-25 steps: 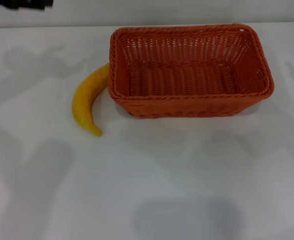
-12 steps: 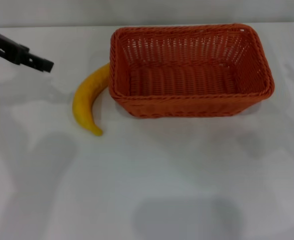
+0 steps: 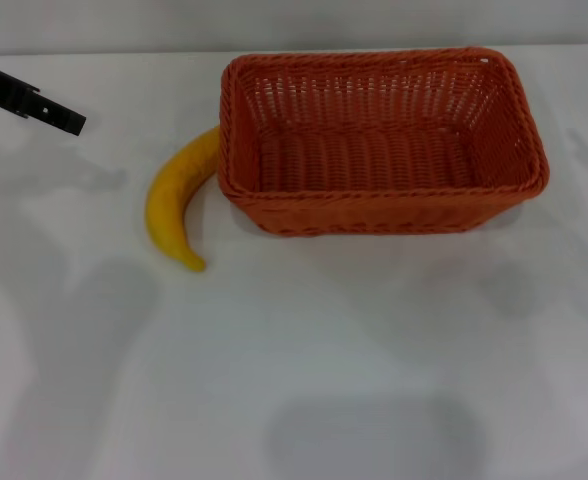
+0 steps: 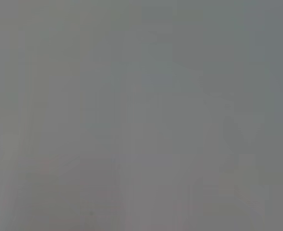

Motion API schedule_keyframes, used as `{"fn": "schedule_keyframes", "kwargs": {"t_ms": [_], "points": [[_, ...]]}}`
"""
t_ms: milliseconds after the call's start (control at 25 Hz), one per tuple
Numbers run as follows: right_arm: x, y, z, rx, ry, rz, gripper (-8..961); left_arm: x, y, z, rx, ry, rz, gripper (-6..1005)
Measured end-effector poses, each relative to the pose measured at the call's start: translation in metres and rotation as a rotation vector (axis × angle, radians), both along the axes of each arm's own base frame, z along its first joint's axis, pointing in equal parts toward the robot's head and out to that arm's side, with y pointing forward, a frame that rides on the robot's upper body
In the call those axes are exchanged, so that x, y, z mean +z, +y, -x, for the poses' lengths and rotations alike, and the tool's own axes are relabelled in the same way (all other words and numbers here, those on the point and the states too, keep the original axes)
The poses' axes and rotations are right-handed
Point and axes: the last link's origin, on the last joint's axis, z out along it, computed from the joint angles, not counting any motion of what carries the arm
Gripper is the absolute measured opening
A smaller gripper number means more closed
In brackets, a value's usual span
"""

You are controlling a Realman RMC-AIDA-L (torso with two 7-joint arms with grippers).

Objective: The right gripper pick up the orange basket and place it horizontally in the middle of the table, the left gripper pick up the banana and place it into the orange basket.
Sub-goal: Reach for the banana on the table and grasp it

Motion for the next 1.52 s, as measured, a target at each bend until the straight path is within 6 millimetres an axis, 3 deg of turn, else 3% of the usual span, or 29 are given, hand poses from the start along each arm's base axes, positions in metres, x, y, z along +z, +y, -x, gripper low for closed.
{"fn": "schedule_keyframes", "kwargs": {"t_ms": [480, 1040, 1520], "points": [[-0.003, -0.003, -0.002, -0.006, 0.008, 0.007, 806, -0.013, 0.017, -0.005, -0.02, -0.037, -0.059, 864], [-0.003, -0.001, 0.001, 0.009, 0.011, 0.009, 806, -0.044, 0.017, 0.007, -0.025, 0.0, -0.054, 866], [-0.004, -0.001, 0.001, 0.006, 0.01, 0.011, 806, -0.074, 0.016, 0.0, -0.073, -0.043, -0.016, 868]]}}
